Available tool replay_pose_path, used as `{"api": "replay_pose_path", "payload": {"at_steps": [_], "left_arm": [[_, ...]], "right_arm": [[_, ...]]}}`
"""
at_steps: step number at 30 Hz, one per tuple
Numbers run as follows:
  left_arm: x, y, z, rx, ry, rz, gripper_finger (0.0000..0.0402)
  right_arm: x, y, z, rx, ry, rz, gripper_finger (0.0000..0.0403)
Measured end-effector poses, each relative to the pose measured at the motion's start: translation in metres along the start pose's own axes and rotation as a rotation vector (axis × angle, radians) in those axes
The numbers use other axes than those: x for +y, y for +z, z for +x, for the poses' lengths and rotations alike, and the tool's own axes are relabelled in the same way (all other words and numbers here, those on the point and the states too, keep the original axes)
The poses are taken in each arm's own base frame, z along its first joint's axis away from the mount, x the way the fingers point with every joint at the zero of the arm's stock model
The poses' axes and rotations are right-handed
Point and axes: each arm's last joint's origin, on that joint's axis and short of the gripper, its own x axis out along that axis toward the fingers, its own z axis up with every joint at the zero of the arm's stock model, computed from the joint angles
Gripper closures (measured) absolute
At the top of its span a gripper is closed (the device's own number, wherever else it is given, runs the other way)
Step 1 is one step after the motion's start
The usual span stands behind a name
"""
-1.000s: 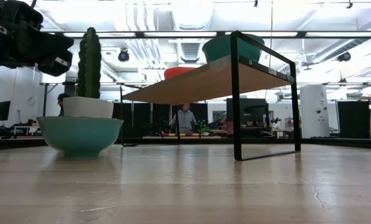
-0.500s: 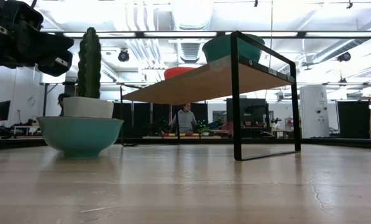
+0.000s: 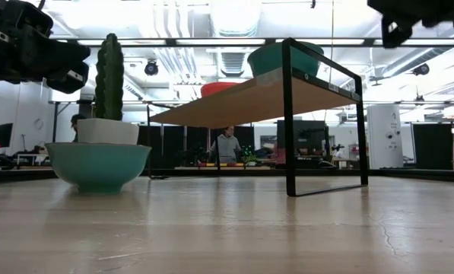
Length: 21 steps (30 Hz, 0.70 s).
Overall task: Pick & Place Mini bowls
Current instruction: Stack the bottom blue patterned bowl on top of the blue patterned bowl on the shelf
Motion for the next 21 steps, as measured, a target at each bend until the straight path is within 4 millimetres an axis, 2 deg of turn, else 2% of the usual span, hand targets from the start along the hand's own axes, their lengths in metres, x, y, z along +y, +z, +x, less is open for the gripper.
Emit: {"api": "replay_pose_path", "payload": {"at_steps": [11, 18, 21], "left_arm": [[0.000, 0.000, 0.000, 0.000, 0.000, 0.000, 0.0402], [0.000, 0.000, 0.000, 0.000, 0.000, 0.000, 0.0402], [0.000, 0.000, 0.000, 0.000, 0.000, 0.000, 0.0402]], "right_arm": [[-0.012, -0.028, -0.028, -0.122, 0.022, -0.042, 0.0394], [-0.013, -0.055, -0.028, -0.122, 0.017, -0.071, 0.0394], [-0.012, -0.069, -0.026, -0.049, 0.020, -0.091, 0.0394]]}}
